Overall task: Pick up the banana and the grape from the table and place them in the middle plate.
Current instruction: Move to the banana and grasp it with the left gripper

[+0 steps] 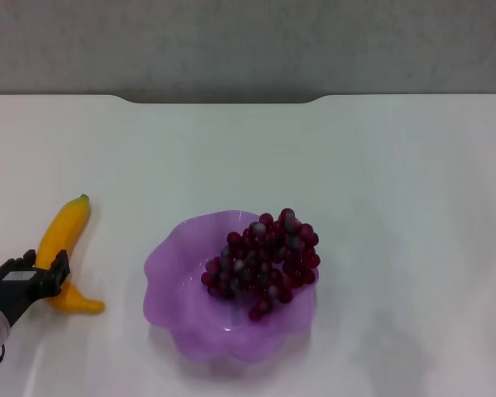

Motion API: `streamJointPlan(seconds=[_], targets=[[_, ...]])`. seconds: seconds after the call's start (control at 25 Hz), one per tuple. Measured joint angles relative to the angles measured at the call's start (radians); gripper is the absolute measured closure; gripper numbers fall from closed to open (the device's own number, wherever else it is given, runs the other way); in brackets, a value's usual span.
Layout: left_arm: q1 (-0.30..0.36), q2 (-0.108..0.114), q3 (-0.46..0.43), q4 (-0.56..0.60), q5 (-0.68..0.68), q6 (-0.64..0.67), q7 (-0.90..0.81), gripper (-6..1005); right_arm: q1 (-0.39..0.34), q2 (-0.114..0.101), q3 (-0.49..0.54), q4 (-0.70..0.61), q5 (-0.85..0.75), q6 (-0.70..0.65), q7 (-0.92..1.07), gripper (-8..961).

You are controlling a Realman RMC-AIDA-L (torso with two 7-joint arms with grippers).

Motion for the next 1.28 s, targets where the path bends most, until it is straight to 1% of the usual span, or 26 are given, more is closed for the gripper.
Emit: streamJointPlan(seconds=[0.44, 0.6, 0.8, 1.04, 1.28], targets=[[0.000, 0.000, -0.009, -0.001, -0.010, 0.002, -0.001, 491, 0.007, 0.000, 0.000, 0.007, 0.000, 0.000, 0.000, 954], [-0.001, 0.005, -0.014, -0.014, -0.012, 0.011, -0.006, 494, 0.008, 0.000, 0.000, 0.009, 0.000, 0.000, 0.000, 954], [-0.005, 0.008, -0.039, -0.016, -0.022, 0.047, -0.005, 498, 0.016, 0.000, 0.000, 0.015, 0.000, 0.004, 0.000, 954], [-0.005, 0.012, -0.055, -0.013, -0.024, 0.071, -0.002, 663, 0.017, 0.000, -0.001, 0.021, 0.000, 0.002, 0.000, 954], [-0.001, 0.013, -0.042, -0.012, -0.009, 0.057, 0.027, 884, 0.017, 0.000, -0.002, 0.021, 0.000, 0.006, 0.011, 954]])
